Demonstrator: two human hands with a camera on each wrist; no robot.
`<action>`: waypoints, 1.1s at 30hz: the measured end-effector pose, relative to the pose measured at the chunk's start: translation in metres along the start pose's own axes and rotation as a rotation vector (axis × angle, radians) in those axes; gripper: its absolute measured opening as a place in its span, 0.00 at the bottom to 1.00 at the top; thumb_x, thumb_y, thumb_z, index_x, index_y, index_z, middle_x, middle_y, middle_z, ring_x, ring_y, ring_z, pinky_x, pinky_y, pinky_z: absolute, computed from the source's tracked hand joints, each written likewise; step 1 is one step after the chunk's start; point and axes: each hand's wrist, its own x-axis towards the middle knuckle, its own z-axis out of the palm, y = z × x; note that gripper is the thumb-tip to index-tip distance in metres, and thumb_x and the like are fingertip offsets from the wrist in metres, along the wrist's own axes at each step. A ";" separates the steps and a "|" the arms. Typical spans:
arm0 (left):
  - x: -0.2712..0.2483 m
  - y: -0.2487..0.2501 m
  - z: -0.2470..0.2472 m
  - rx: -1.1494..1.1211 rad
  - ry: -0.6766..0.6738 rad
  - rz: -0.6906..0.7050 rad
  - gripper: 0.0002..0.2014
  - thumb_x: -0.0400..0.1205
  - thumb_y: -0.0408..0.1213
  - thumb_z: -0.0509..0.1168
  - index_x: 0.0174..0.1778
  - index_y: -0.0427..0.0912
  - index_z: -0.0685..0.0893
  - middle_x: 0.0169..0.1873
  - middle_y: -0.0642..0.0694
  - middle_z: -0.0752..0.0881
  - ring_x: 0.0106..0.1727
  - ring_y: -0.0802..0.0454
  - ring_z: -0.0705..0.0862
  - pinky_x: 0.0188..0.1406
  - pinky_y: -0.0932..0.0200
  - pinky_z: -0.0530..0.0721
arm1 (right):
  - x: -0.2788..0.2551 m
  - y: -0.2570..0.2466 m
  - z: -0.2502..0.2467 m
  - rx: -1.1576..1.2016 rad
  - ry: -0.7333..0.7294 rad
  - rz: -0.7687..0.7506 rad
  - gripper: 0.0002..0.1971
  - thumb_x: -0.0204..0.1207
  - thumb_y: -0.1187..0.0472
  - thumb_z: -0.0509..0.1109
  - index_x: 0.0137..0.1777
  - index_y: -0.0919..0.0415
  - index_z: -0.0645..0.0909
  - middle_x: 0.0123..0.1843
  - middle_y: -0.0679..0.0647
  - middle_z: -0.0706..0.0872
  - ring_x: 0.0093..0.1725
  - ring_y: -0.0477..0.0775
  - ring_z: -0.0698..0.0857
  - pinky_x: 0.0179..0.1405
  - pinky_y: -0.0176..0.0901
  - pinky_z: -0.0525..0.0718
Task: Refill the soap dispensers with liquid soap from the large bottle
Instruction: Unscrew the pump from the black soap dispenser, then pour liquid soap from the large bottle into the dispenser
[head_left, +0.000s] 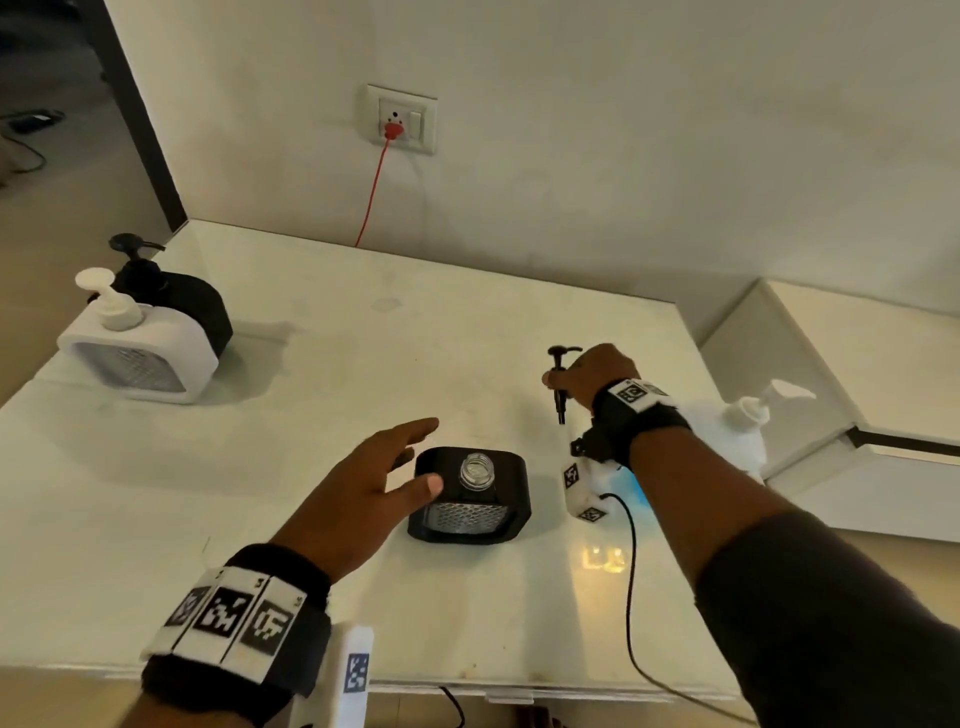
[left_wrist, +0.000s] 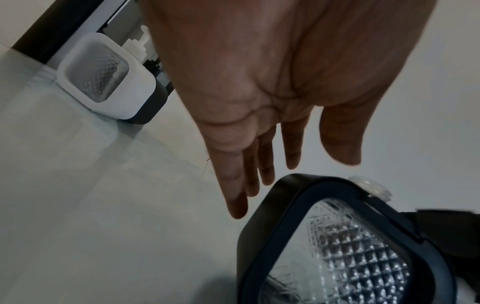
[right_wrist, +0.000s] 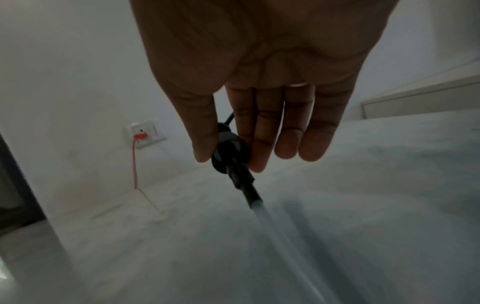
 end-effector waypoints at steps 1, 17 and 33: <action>0.000 0.001 -0.001 -0.011 0.032 0.001 0.24 0.87 0.40 0.69 0.73 0.72 0.72 0.75 0.63 0.78 0.75 0.64 0.77 0.72 0.63 0.76 | 0.007 0.003 0.006 -0.016 -0.018 0.034 0.22 0.69 0.44 0.80 0.48 0.63 0.82 0.41 0.55 0.83 0.42 0.58 0.82 0.28 0.40 0.71; -0.001 0.009 -0.001 0.088 0.382 0.080 0.11 0.84 0.31 0.72 0.43 0.54 0.89 0.34 0.63 0.89 0.38 0.62 0.87 0.44 0.64 0.86 | 0.016 0.017 0.026 -0.076 -0.021 0.079 0.22 0.69 0.45 0.80 0.46 0.63 0.79 0.39 0.56 0.83 0.42 0.60 0.83 0.37 0.44 0.77; -0.002 0.010 0.003 0.128 0.278 0.053 0.09 0.85 0.43 0.72 0.60 0.58 0.87 0.56 0.63 0.87 0.57 0.72 0.84 0.46 0.82 0.74 | -0.021 0.003 0.006 -0.015 0.147 -0.054 0.17 0.79 0.45 0.70 0.42 0.59 0.82 0.42 0.54 0.86 0.47 0.59 0.85 0.46 0.44 0.77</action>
